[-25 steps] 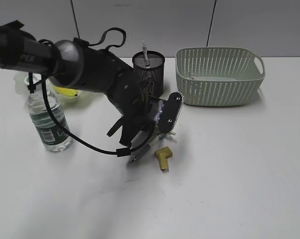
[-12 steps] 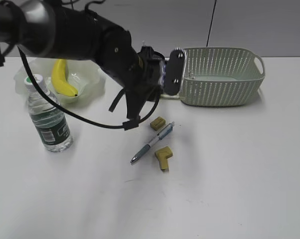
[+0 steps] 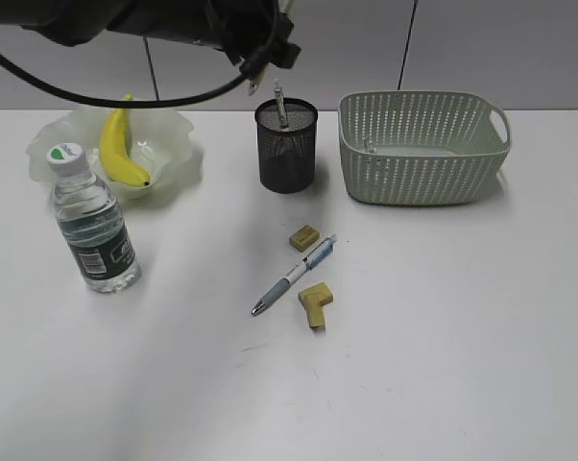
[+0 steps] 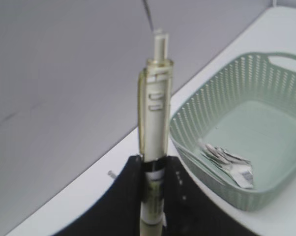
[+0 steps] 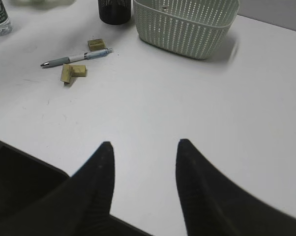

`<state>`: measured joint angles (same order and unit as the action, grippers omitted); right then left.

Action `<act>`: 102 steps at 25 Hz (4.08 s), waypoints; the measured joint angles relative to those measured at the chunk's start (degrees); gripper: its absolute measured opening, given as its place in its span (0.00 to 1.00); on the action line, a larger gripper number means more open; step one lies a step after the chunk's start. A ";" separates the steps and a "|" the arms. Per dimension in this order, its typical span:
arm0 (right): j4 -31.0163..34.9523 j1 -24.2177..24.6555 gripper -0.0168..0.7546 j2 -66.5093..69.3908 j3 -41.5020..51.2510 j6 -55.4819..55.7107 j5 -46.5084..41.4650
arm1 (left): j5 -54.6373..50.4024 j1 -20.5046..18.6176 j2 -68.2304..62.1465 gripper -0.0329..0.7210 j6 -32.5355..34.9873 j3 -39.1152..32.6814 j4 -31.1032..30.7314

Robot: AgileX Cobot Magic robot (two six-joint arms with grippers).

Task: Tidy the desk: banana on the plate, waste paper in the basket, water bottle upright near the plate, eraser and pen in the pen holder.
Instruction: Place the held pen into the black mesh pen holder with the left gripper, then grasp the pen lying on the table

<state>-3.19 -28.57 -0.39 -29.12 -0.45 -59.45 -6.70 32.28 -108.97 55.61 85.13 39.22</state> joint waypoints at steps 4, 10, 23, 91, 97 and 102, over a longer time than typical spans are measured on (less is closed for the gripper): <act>0.00 0.00 0.46 0.00 0.00 0.00 0.00 | 5.66 -1.70 -1.39 0.16 -0.01 0.00 10.03; 0.00 0.00 0.46 0.00 0.00 0.00 0.00 | 10.31 -1.65 -6.90 0.16 -1.39 -0.05 17.34; 0.00 0.00 0.46 0.00 0.00 0.00 0.00 | 14.33 -1.40 -9.48 0.16 -4.66 4.53 20.75; 0.00 0.00 0.46 0.00 0.00 0.00 0.00 | -62.46 -6.06 11.56 0.51 -49.22 9.35 -40.48; 0.00 0.00 0.46 0.00 0.00 0.00 0.00 | -62.72 -8.24 23.90 0.44 -50.67 -3.86 -40.62; 0.00 0.00 0.46 0.00 0.00 0.00 0.00 | -58.05 -8.37 41.74 0.44 -51.69 -21.03 -39.22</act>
<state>-3.19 -28.57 -0.39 -29.12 -0.45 -59.45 -64.76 23.91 -67.23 3.92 64.10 0.00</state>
